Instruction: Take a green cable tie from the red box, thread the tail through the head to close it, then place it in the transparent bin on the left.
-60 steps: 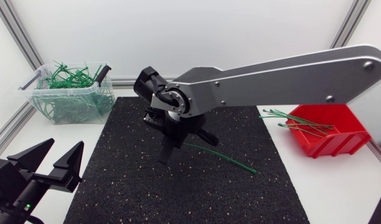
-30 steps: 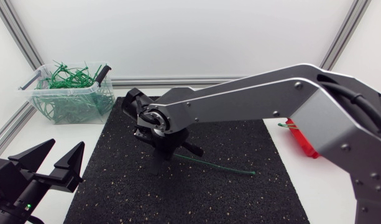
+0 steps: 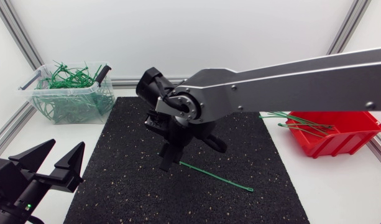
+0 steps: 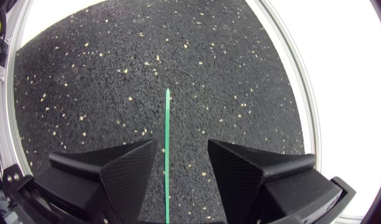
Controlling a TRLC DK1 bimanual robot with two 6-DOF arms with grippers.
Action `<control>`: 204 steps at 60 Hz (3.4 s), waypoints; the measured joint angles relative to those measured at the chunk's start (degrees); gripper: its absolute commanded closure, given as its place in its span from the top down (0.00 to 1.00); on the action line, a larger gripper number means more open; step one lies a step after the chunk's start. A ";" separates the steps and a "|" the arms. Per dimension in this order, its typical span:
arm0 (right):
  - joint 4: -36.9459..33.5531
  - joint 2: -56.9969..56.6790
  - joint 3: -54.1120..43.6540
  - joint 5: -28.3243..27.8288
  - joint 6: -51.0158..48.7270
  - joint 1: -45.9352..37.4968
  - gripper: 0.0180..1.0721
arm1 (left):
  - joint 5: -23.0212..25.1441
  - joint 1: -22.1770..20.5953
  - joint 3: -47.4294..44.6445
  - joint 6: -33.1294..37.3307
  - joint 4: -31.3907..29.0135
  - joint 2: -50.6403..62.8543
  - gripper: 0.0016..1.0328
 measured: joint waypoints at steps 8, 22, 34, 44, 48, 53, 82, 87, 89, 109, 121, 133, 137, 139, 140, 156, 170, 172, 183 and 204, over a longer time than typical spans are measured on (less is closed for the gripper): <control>-0.02 -6.34 -7.58 -2.56 -1.14 -4.81 0.62 | -0.15 0.00 0.00 0.00 -0.04 0.00 0.96; -2.86 -15.63 -18.40 -6.14 -6.93 -12.24 0.59 | -0.17 -0.44 0.00 0.00 -0.04 0.22 0.96; -6.43 -20.09 -23.10 -7.76 -12.50 -16.74 0.59 | -0.24 -0.44 0.00 0.00 -0.04 0.85 0.96; -7.65 -21.03 -26.91 -8.44 -14.91 -16.76 0.56 | -0.61 -0.44 0.00 0.00 -0.07 1.40 0.96; -7.65 -21.31 -28.15 -8.63 -15.58 -16.79 0.56 | -0.61 -0.44 0.00 0.00 -0.09 1.49 0.96; -7.63 -21.66 -28.70 -8.81 -15.93 -16.79 0.56 | -0.61 -0.44 0.00 0.00 -0.09 1.49 0.96; -5.88 -20.72 -33.94 -8.85 -18.53 -16.79 0.50 | -0.87 -0.42 0.00 0.00 -0.11 2.12 0.96; -5.42 -20.13 -34.64 -8.85 -18.73 -16.85 0.48 | -1.05 -0.44 0.00 0.00 -0.11 2.12 0.96; -4.92 -19.78 -34.77 -8.87 -18.78 -17.05 0.48 | -1.05 -0.44 0.00 0.00 -0.11 2.12 0.96; -2.25 -17.25 -35.50 -9.05 -21.29 -19.47 0.40 | -1.05 -0.44 0.00 0.02 -0.11 2.12 0.96; -2.36 -17.25 -35.80 -9.73 -22.01 -19.50 0.09 | -1.05 -0.42 0.00 0.02 -0.09 2.12 0.96; -2.43 -17.44 -35.91 -9.86 -23.43 -19.45 0.05 | -1.03 -0.44 0.00 0.26 -0.09 2.12 0.96; -2.69 -17.97 -35.91 -9.55 -24.06 -19.45 0.05 | -1.01 -0.44 0.00 0.46 -0.09 2.08 0.96; -3.19 -18.49 -35.89 -9.33 -24.35 -19.58 0.05 | -0.98 -0.44 0.00 0.46 -0.09 2.03 0.96; -3.45 -18.82 -35.89 -9.18 -24.48 -19.69 0.05 | -0.96 -0.44 0.00 0.46 -0.09 1.95 0.96; -9.40 -27.21 -30.56 -5.73 -28.13 -20.15 0.05 | 1.64 -0.02 0.42 0.48 -0.22 2.58 0.96; -10.67 -29.03 -24.90 2.54 -32.89 -17.18 0.05 | 6.16 1.70 6.29 0.48 -0.70 15.02 0.96; -10.64 -29.07 -24.04 4.13 -33.86 -16.33 0.05 | 8.44 2.91 8.00 0.42 -0.68 17.57 0.96; -10.69 -29.07 -19.41 10.29 -40.13 -13.00 0.05 | 21.73 8.74 16.17 0.37 -0.50 30.77 0.96; -10.36 -29.83 -14.03 17.09 -53.09 -5.79 0.05 | 33.11 4.79 26.53 1.49 -1.44 40.19 0.96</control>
